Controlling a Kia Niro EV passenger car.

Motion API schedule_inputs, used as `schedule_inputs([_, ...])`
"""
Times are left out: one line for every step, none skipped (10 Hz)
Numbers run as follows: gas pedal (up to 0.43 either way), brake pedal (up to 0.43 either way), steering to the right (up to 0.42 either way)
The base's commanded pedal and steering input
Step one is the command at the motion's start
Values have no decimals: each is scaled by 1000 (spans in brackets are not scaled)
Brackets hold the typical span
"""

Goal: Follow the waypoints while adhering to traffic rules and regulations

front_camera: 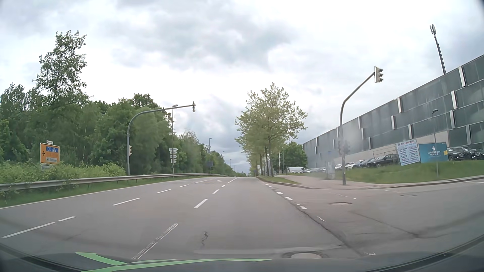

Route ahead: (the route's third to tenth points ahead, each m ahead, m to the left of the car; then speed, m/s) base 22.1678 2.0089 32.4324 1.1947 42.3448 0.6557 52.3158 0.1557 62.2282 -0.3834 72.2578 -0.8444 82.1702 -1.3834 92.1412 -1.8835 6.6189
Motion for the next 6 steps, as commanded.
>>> schedule_inputs([378,0,-3])
schedule_inputs([370,0,-2])
schedule_inputs([350,0,-1])
schedule_inputs([268,0,-1])
schedule_inputs([157,0,-2])
schedule_inputs([39,0,-3])
